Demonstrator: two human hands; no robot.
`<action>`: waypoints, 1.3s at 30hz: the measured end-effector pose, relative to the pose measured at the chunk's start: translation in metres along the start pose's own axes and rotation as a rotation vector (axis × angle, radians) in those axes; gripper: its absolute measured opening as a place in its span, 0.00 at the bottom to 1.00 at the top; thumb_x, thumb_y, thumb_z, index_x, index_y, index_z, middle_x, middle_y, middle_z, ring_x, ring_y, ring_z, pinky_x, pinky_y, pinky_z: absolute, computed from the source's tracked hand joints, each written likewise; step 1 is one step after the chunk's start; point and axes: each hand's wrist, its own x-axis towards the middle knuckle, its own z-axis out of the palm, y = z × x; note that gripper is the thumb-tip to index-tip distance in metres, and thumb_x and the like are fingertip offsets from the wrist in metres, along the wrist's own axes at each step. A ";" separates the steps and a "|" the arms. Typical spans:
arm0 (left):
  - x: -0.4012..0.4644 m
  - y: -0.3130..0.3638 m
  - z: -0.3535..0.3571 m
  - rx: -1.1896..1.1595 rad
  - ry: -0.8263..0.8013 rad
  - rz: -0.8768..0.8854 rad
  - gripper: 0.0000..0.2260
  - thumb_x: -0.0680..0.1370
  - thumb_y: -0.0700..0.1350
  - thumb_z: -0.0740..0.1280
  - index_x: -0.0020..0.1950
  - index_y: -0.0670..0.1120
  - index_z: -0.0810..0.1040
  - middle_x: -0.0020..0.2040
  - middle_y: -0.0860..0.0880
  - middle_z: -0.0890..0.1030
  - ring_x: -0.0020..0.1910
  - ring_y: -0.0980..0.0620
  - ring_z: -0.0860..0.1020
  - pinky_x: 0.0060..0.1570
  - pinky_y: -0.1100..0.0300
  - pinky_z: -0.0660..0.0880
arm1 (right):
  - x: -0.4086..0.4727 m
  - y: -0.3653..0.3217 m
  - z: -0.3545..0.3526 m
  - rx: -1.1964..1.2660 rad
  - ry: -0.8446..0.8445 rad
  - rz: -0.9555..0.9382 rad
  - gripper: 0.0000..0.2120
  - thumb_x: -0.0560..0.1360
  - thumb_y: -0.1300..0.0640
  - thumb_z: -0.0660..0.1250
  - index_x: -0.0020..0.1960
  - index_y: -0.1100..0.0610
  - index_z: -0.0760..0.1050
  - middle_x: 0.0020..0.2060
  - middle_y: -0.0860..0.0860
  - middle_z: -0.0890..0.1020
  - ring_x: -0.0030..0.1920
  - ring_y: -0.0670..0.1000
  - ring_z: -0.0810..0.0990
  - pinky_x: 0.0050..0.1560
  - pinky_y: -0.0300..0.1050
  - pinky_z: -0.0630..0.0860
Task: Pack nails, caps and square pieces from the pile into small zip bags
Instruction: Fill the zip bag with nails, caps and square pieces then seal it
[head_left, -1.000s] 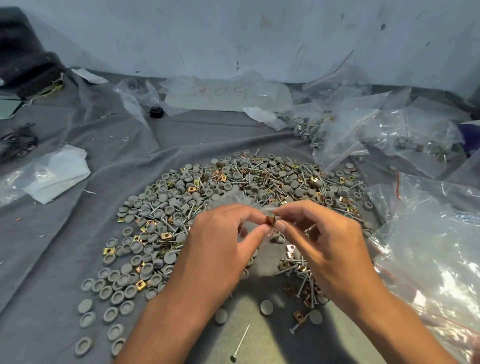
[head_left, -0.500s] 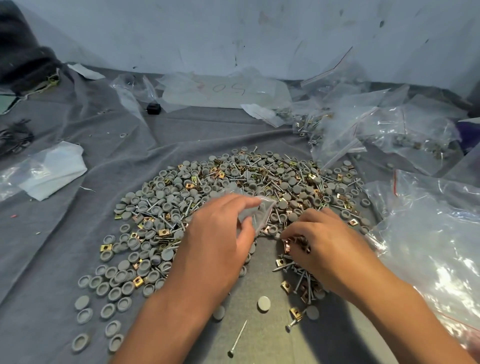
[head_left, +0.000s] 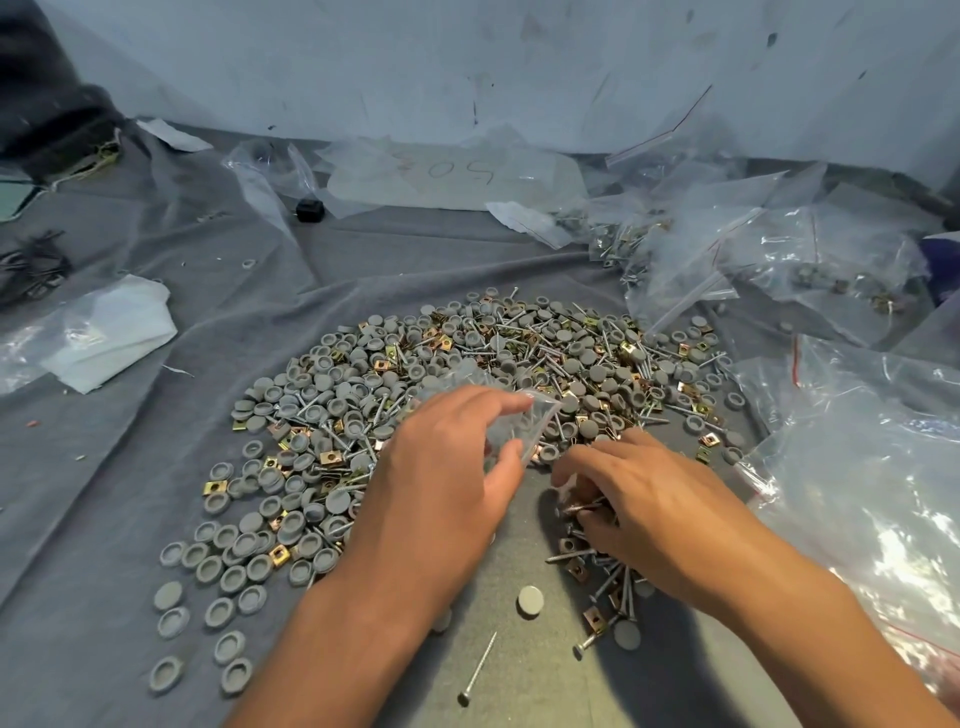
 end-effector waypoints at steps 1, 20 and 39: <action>0.000 0.000 0.000 0.000 0.004 -0.002 0.17 0.78 0.46 0.71 0.66 0.54 0.78 0.61 0.61 0.79 0.58 0.67 0.75 0.60 0.81 0.61 | 0.000 0.000 0.001 -0.002 -0.004 -0.009 0.13 0.78 0.43 0.65 0.61 0.37 0.67 0.52 0.36 0.74 0.52 0.44 0.68 0.48 0.41 0.75; 0.002 0.001 -0.002 -0.002 0.010 -0.001 0.22 0.74 0.43 0.74 0.67 0.54 0.77 0.58 0.63 0.78 0.46 0.71 0.72 0.56 0.78 0.67 | 0.011 -0.022 -0.004 0.544 0.785 -0.137 0.11 0.75 0.57 0.73 0.57 0.54 0.83 0.48 0.43 0.85 0.47 0.40 0.83 0.48 0.28 0.75; 0.002 0.001 -0.004 -0.042 0.140 0.030 0.19 0.76 0.45 0.72 0.67 0.53 0.77 0.60 0.60 0.79 0.47 0.70 0.73 0.59 0.73 0.71 | 0.007 -0.012 -0.008 0.440 0.544 -0.080 0.05 0.75 0.49 0.70 0.49 0.48 0.80 0.46 0.39 0.79 0.47 0.39 0.77 0.48 0.32 0.72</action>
